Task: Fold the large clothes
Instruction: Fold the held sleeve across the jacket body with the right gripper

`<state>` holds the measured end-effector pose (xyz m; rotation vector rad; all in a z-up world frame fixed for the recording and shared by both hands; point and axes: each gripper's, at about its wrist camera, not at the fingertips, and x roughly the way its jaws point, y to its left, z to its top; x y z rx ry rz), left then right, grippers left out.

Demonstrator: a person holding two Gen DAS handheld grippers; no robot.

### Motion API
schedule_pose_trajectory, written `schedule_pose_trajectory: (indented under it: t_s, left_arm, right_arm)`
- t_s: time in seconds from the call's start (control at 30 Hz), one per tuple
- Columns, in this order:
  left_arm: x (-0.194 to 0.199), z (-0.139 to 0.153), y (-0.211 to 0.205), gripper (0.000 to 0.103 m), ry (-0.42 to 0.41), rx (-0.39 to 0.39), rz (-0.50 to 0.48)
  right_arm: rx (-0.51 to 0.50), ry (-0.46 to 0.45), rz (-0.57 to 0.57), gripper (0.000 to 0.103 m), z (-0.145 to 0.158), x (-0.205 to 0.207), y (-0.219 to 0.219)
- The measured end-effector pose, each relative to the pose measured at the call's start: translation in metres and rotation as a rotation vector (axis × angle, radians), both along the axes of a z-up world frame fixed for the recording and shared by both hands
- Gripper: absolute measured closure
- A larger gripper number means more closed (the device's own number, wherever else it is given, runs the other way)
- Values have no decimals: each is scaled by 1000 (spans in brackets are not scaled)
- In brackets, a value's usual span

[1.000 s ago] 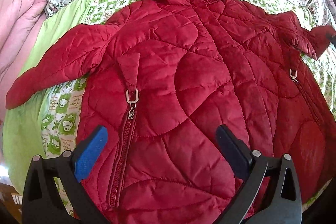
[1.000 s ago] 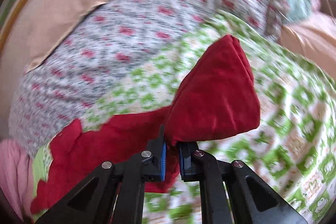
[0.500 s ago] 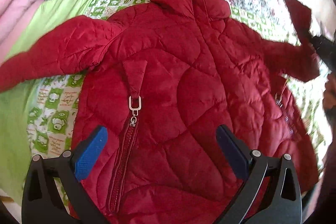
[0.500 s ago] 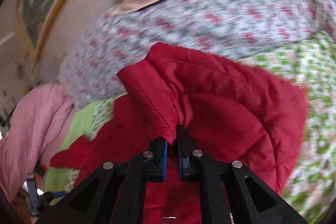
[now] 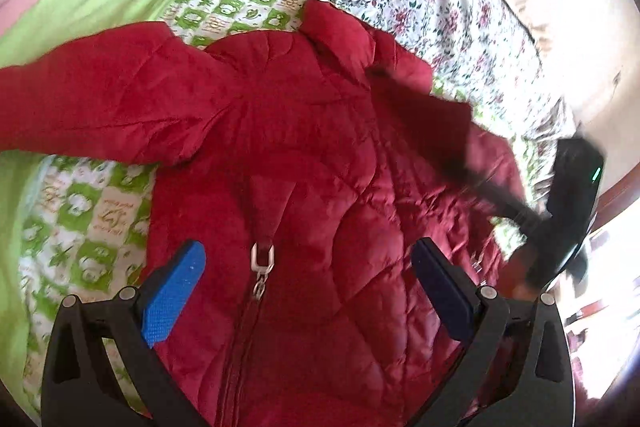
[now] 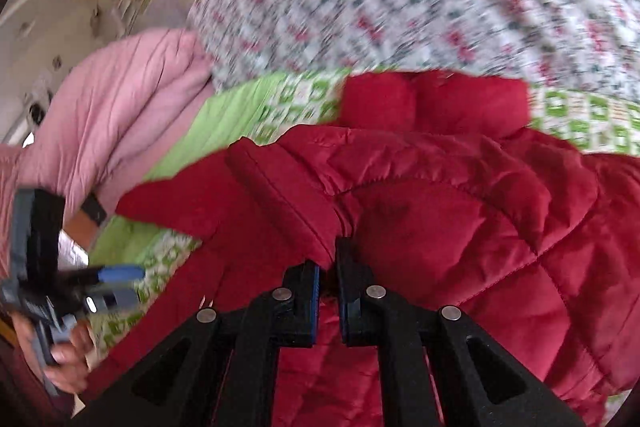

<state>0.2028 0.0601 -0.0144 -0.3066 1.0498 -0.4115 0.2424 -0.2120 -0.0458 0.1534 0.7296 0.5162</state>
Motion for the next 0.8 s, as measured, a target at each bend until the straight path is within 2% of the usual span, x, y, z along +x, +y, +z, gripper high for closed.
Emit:
schedule_pose_trajectory:
  t_s: [0.23,0.4,0.47,0.53,0.6,0.63,0.7,0.8]
  left_arm:
    - [55,-8,-8,0,68,-116,-38]
    - [96,-38,-16,0,195,-212,-62]
    - [105,-53,-18,1,248,-283,-73]
    - [111,-61,-21,20,269,-325,-82]
    - [113,-65,-26,71,270,-318,-101]
    - [114,-66,-28,80,264,-298,-103]
    - [114,-66,-31,88,242,-290,-119]
    - [110,-59,-35,92,185,-248,-142]
  right_arm:
    - [-163,-37,113,96,-34,-8,48]
    - [-211,-81,151,96,-43,-17,64]
    - [-221,-89,160,95,-44,-17,66]
    - [-228,-87,169,91,-46,-17,68]
    - [-230,-83,169,91,-48,-17,68]
    - [-229,-80,168,90,-49,-17,67]
    - [-227,-75,157,90,-50,-16,66]
    - [-194,-37,160,85,-50,-12,60]
